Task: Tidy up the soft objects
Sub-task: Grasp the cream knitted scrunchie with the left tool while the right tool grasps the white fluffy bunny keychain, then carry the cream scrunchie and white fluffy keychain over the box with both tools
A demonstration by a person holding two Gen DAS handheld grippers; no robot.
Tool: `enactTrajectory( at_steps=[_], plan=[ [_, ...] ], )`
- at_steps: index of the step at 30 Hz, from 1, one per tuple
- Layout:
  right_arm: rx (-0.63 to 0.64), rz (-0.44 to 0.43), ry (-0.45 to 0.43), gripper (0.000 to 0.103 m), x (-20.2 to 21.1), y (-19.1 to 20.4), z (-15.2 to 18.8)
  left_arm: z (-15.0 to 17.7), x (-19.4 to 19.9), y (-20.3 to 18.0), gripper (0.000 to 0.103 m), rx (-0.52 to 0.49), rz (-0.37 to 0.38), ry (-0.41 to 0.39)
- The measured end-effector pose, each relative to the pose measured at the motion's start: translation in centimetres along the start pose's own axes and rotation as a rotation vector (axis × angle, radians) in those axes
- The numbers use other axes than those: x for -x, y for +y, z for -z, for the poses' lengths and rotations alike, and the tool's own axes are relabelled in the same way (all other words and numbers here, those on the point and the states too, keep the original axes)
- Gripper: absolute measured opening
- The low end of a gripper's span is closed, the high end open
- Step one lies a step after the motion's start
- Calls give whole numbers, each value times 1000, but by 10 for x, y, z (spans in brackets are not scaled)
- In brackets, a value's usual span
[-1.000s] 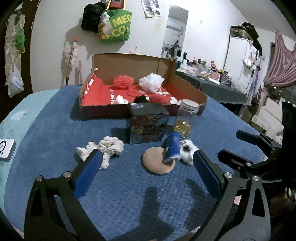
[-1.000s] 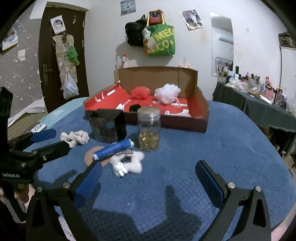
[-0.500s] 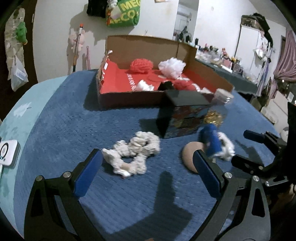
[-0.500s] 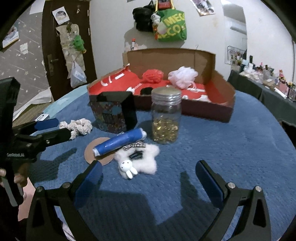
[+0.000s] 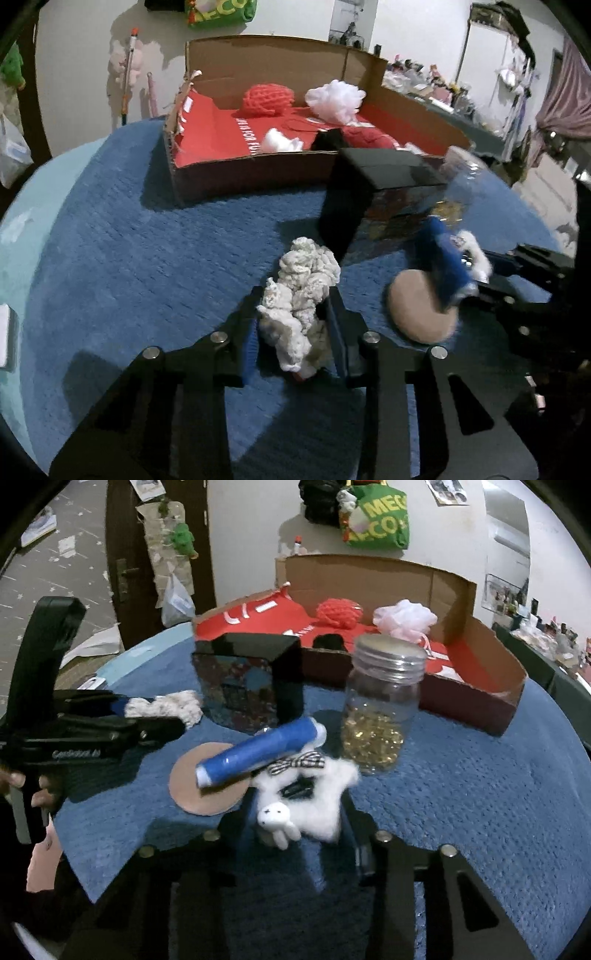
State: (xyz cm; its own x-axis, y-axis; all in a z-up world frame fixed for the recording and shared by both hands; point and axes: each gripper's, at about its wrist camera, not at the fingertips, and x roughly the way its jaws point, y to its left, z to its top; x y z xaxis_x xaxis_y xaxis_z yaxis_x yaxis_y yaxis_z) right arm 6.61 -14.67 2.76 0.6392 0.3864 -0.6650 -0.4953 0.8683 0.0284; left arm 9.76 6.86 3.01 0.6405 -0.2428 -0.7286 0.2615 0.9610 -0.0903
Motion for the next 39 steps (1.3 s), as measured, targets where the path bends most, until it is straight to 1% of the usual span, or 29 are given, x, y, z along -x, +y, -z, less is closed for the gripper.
enactTrajectory(
  at_steps=[3,7,13,27,39],
  plan=[
    [6,14,-16,40,7,0,1,3,9,-5,29,16,60,-10],
    [1,12,-33,40,17,-2,1,5,22,-21,29,-2,105,-37],
    [-8,6,-64,40,32,-5,-1,2,37,-40,29,-23,153,-78],
    [1,2,-70,40,37,-1,-2,1,35,-59,29,-37,198,-75],
    [3,5,-61,40,39,-1,-3,1,31,-61,29,-41,203,-64]
  ],
)
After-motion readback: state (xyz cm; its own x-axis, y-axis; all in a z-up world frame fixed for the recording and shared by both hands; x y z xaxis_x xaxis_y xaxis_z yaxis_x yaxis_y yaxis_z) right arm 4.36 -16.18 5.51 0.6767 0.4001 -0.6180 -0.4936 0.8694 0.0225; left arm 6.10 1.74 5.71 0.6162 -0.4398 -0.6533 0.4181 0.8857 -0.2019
